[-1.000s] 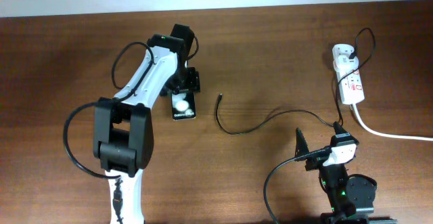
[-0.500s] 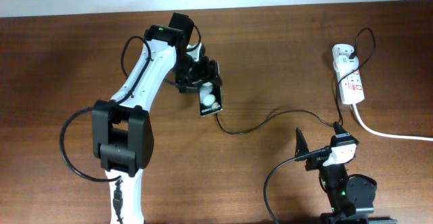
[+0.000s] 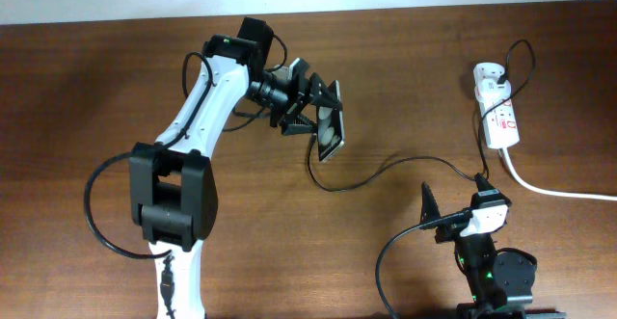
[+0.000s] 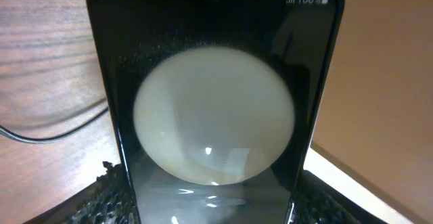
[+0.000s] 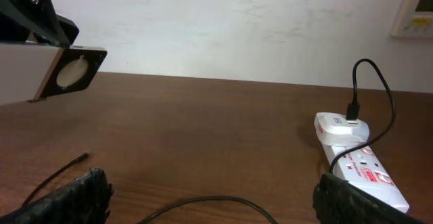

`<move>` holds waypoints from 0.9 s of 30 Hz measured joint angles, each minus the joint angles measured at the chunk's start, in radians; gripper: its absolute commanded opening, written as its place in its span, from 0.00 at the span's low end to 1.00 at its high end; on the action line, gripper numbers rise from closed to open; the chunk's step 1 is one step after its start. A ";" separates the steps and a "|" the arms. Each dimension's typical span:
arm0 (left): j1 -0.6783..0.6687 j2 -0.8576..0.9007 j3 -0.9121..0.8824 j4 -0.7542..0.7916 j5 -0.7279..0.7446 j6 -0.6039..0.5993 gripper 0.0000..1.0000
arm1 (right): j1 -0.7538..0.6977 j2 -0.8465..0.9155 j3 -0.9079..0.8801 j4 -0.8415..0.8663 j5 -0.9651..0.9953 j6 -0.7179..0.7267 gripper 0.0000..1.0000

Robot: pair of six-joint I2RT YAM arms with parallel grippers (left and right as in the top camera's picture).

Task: Plug charger to phone and switch on socket
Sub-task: 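Lift the phone with the left gripper and tilt it upright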

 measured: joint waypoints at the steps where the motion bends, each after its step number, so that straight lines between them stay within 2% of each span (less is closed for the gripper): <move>1: 0.000 0.000 0.000 0.000 0.012 -0.022 0.56 | 0.000 0.000 0.000 0.000 0.000 0.000 0.99; 2: 0.000 0.000 0.000 0.000 0.034 -0.046 0.51 | 0.000 0.000 0.000 0.000 0.000 0.000 0.99; 6: 0.000 0.000 0.002 0.000 0.150 -0.077 0.48 | 0.000 0.000 0.000 0.000 0.000 0.000 0.99; 7: 0.000 0.000 0.003 0.000 0.172 -0.080 0.38 | 0.000 0.000 0.000 0.000 0.000 0.000 0.99; 8: 0.000 0.000 0.003 0.000 0.185 -0.093 0.35 | 0.000 0.000 0.000 0.000 0.000 0.000 0.99; 11: 0.000 0.000 0.003 0.000 0.210 -0.183 0.40 | 0.000 0.000 0.000 0.000 0.000 0.000 0.99; 16: 0.000 0.000 0.003 0.000 0.237 -0.209 0.38 | 0.000 0.000 0.000 0.000 0.000 0.000 0.99; 19: 0.000 0.000 0.003 0.000 0.266 -0.212 0.27 | 0.000 0.000 0.000 0.000 0.000 0.000 0.99; 23: 0.000 0.000 0.003 0.000 0.271 -0.212 0.30 | 0.000 0.000 0.000 0.000 0.000 0.001 0.99; 25: 0.000 0.000 0.003 0.000 0.272 -0.212 0.22 | 0.000 0.000 0.000 0.000 0.000 0.000 0.99; 27: 0.000 0.000 0.003 0.004 0.256 -0.232 0.21 | 0.000 0.000 0.000 0.000 0.000 0.000 0.99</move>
